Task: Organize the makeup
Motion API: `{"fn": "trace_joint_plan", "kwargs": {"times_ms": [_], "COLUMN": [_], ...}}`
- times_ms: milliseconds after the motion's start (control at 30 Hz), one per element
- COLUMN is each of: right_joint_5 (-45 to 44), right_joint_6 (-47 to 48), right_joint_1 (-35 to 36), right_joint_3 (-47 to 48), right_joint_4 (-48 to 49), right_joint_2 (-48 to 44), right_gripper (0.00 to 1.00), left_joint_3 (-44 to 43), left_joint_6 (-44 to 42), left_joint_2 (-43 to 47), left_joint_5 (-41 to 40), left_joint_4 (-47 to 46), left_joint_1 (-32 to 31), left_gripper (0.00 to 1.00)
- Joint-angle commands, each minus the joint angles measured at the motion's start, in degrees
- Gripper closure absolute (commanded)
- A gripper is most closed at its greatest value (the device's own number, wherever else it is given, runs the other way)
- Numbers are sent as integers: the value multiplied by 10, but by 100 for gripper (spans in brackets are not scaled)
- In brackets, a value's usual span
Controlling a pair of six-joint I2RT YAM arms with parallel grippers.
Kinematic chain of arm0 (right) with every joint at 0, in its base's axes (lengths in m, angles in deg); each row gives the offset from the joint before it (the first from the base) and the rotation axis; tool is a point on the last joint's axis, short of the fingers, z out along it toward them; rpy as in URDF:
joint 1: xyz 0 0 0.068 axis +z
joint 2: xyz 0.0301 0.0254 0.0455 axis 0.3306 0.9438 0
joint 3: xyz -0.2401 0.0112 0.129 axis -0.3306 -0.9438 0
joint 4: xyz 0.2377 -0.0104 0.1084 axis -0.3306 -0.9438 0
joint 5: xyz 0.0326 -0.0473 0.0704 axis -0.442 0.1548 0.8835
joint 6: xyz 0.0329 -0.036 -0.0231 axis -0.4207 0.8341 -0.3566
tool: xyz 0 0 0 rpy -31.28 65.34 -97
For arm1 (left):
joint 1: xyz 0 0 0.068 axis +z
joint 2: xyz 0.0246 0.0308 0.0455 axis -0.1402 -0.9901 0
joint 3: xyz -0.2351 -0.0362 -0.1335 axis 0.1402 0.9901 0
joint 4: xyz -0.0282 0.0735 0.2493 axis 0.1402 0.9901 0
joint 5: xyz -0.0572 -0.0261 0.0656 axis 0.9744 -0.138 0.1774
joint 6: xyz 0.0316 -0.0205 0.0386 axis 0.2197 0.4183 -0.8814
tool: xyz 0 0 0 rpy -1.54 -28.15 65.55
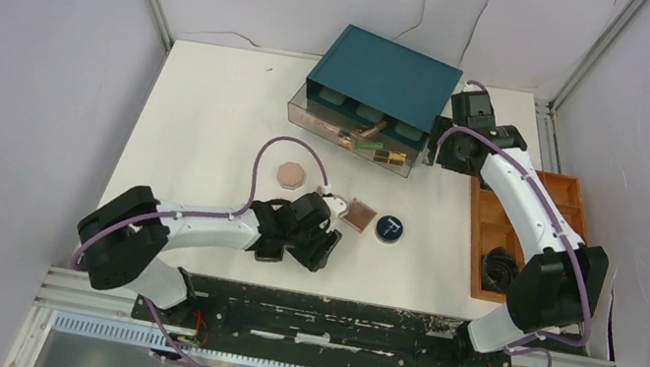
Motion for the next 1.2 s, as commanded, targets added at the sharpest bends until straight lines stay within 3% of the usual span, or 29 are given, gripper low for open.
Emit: {"fn": "trace_joint_plan", "kwargs": {"times_ms": [0,133,200,267,367,500,733,867,1167], "right_joint_5": [-10,-11,-13,-13,-15,-19,-14,-7,-10], "right_joint_6": [6,7,7,7,8,10,4,-1,3], "right_joint_1": [-2,-3,-3,-3,-3,-3,-4,-4,-4], "right_joint_3": [-2,-6,-9,-12,-13,-16,-14,-6,0], "right_joint_4": [7,7,7,6,6,5,11,12,15], "right_joint_2": [-25,-28,-31,-32,-35,-37,-30,-26,-21], "right_gripper": [21,21,21,21,21,21,21,22,22], "left_joint_3": [1,6,7,7,2,-39,-279,-406,-575], "left_joint_6": [7,9,13,19,23,18,-37,-71,-96], "left_joint_2": [-18,-41,-49,-56,-53,-15,19,-31,-194], "left_joint_5": [-11,-17,-18,-24,-36,-55,-122,-102,-31], "left_joint_4": [-41,-48,-52,-52,-41,10,109,123,80], "left_joint_1": [-1,-1,-1,-2,-2,-1,3,34,138], "left_gripper": [32,35,49,69,84,86,79,78,78]}}
